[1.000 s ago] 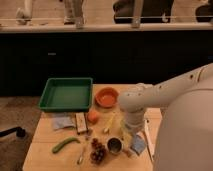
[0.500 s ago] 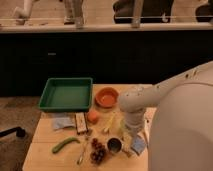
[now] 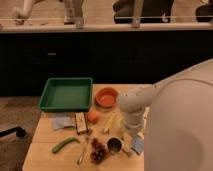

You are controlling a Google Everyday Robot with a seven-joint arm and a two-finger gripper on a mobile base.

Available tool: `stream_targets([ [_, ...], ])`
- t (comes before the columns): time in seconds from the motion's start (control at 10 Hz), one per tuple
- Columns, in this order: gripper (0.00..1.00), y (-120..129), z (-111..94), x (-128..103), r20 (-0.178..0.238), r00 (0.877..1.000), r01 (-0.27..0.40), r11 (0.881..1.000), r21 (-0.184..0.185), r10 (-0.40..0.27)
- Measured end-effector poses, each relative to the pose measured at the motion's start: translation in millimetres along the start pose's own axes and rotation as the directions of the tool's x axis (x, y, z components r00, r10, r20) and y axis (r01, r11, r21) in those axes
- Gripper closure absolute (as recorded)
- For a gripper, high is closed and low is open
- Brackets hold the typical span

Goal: Place sponge in table surface

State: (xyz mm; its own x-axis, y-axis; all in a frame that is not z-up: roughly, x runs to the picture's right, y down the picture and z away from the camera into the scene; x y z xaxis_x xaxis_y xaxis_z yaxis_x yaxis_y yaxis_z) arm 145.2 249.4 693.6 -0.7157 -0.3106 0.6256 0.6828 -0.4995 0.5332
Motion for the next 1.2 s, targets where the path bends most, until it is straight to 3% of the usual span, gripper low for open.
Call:
stream_targets([
  [0.4, 0.24, -1.7, -0.2, 3.0, 0.015, 1.000, 0.021, 1.000, -0.006, -0.021],
  [1.1, 0.95, -2.2, -0.8, 2.1, -0.028, 0.999, 0.040, 0.999, 0.029, -0.039],
  [1.2, 0.99, -1.9, -0.7, 1.9, -0.031, 0.999, 0.042, 0.999, 0.031, -0.041],
])
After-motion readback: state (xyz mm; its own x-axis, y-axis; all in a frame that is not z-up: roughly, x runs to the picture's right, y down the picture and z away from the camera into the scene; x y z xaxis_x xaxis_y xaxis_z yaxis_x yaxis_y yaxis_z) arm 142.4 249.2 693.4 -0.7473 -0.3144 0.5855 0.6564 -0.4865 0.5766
